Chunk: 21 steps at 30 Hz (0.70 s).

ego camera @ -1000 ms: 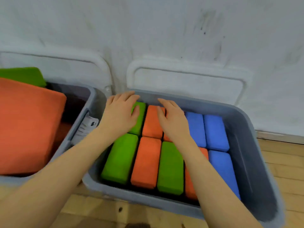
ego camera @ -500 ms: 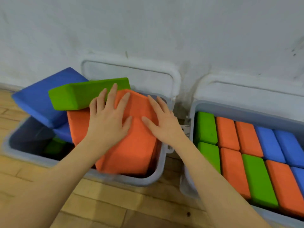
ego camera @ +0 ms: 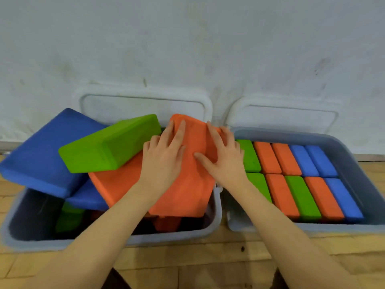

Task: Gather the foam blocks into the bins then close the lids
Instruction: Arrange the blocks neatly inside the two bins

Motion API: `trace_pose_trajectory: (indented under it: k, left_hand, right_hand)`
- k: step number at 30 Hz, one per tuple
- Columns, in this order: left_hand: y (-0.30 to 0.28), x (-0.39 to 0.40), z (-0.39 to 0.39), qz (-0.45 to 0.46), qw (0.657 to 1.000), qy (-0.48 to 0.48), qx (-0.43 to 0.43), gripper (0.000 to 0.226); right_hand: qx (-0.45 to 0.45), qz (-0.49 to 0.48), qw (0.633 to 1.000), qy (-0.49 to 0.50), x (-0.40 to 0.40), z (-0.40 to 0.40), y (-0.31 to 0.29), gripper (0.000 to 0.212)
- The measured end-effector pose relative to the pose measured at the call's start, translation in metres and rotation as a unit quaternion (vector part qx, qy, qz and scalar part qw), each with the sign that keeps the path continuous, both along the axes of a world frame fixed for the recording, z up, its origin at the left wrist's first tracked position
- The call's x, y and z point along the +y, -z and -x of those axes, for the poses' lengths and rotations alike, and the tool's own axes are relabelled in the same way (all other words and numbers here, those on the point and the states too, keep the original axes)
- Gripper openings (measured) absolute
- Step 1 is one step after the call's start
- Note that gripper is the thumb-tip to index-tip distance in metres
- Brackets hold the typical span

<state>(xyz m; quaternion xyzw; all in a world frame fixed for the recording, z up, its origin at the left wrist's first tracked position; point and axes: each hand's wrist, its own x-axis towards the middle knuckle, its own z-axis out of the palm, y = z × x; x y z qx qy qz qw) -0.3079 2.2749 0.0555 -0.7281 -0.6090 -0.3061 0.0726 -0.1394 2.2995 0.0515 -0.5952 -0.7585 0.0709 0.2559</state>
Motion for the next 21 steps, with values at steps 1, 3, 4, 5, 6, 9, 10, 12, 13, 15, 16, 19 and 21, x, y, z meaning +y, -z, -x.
trace_pose_trajectory:
  k: [1, 3, 4, 5, 6, 9, 10, 12, 13, 15, 16, 19, 21]
  left_hand:
    - [-0.006, 0.009, -0.003, -0.004, 1.0, 0.005, -0.007, 0.055]
    - [-0.016, 0.028, -0.01, 0.002, 1.0, 0.012, -0.015, 0.06]
    - [-0.02, 0.038, -0.015, 0.008, 1.0, 0.014, -0.016, 0.063]
    - [-0.023, 0.048, -0.022, 0.012, 1.0, 0.016, -0.011, 0.065]
    - [-0.026, 0.059, -0.029, 0.014, 1.0, 0.02, -0.003, 0.066]
    - [-0.027, 0.097, -0.05, 0.017, 0.998, 0.05, 0.024, 0.065]
    - [-0.025, 0.11, -0.056, 0.022, 0.997, 0.065, 0.038, 0.065]
    - [-0.018, 0.133, -0.069, 0.061, 0.99, 0.109, 0.066, 0.066]
    - [-0.016, 0.143, -0.077, 0.089, 0.984, 0.132, 0.077, 0.068]
    - [-0.011, 0.159, -0.092, 0.135, 0.973, 0.164, 0.093, 0.069]
    - [-0.008, 0.166, -0.099, 0.14, 0.969, 0.168, 0.112, 0.065]
    - [0.007, 0.171, -0.112, 0.111, 0.966, 0.125, 0.196, 0.047]
    - [0.022, 0.16, -0.11, 0.113, 0.971, 0.078, 0.196, 0.036]
  right_hand:
    - [-0.016, -0.005, 1.0, 0.012, 0.005, -0.002, -0.009, 0.079]
    - [-0.038, -0.018, 0.999, 0.031, 0.017, -0.008, -0.023, 0.077]
    - [-0.043, -0.023, 0.998, 0.039, 0.024, -0.012, -0.027, 0.076]
    - [-0.047, -0.027, 0.998, 0.043, 0.032, -0.017, -0.029, 0.075]
    - [-0.049, -0.027, 0.997, 0.045, 0.04, -0.025, -0.03, 0.074]
    - [-0.073, -0.022, 0.996, 0.041, 0.057, -0.052, -0.017, 0.074]
    - [-0.081, -0.015, 0.996, 0.035, 0.06, -0.061, -0.009, 0.076]
    - [-0.074, 0.006, 0.997, 0.036, 0.064, -0.08, 0.009, 0.077]
    - [-0.065, 0.013, 0.997, 0.044, 0.066, -0.09, 0.018, 0.077]
    - [-0.058, 0.018, 0.996, 0.071, 0.067, -0.104, 0.035, 0.076]
    - [-0.066, 0.018, 0.994, 0.085, 0.068, -0.109, 0.041, 0.075]
    - [-0.13, 0.016, 0.983, 0.131, 0.07, -0.113, 0.056, 0.073]
    - [-0.135, 0.038, 0.98, 0.144, 0.073, -0.112, 0.062, 0.073]
